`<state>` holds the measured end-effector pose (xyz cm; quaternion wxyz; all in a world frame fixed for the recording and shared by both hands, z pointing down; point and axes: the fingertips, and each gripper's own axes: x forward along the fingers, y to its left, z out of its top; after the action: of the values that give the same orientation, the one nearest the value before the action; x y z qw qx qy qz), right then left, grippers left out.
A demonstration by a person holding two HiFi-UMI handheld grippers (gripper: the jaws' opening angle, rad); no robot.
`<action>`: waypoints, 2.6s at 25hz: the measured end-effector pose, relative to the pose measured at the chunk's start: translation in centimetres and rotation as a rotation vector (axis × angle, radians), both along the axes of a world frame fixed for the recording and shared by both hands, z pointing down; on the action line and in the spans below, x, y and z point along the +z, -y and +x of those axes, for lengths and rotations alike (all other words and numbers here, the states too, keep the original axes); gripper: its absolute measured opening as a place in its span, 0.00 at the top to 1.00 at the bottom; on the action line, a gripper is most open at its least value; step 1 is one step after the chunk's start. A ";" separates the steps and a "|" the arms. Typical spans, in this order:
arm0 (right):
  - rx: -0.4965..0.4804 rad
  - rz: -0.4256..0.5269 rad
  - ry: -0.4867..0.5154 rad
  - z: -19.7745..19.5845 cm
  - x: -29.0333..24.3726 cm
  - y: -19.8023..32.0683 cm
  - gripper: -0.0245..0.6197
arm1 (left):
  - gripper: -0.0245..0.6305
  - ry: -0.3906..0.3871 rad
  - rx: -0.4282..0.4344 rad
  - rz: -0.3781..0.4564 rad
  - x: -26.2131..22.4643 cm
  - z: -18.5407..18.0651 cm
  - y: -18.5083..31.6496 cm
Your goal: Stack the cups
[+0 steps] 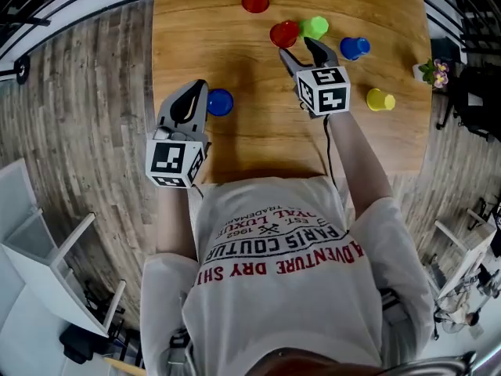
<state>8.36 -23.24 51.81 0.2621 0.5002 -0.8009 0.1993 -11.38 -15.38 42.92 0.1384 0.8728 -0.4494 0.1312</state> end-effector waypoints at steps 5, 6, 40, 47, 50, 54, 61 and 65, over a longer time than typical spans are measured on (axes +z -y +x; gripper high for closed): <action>-0.019 -0.017 -0.003 -0.5 1.3 2.6 0.54 | 0.94 -0.019 -0.006 0.017 0.0 0.4 1.6; -0.020 -0.020 -0.006 -0.5 1.6 2.9 0.54 | 0.94 -0.014 -0.002 0.021 0.0 0.5 1.8; -0.271 0.012 -0.038 -10.0 1.0 -10.3 0.59 | 0.94 0.016 0.041 0.055 -0.2 -2.1 -5.2; -0.275 -0.002 -0.054 -11.3 1.7 -12.9 0.59 | 0.94 0.002 0.069 0.045 0.0 -2.5 -6.8; -0.269 -0.006 -0.071 -11.5 2.3 -13.6 0.59 | 0.94 0.000 0.082 0.040 0.2 -2.6 -7.5; -0.239 -0.007 -0.067 -11.7 2.9 -13.9 0.59 | 0.94 -0.002 0.085 0.036 0.2 -3.0 -8.2; -0.211 -0.006 -0.043 -11.6 3.1 -13.9 0.52 | 0.94 -0.008 0.104 0.035 -0.1 -2.5 -8.9; -0.199 0.042 0.008 -11.0 1.1 -14.1 0.49 | 0.94 -0.017 0.106 0.030 -0.2 -1.8 -8.7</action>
<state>-2.65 -9.18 52.92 0.2669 0.4227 -0.8517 0.1573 -13.16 -6.70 42.74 0.1219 0.8984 -0.4033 0.1240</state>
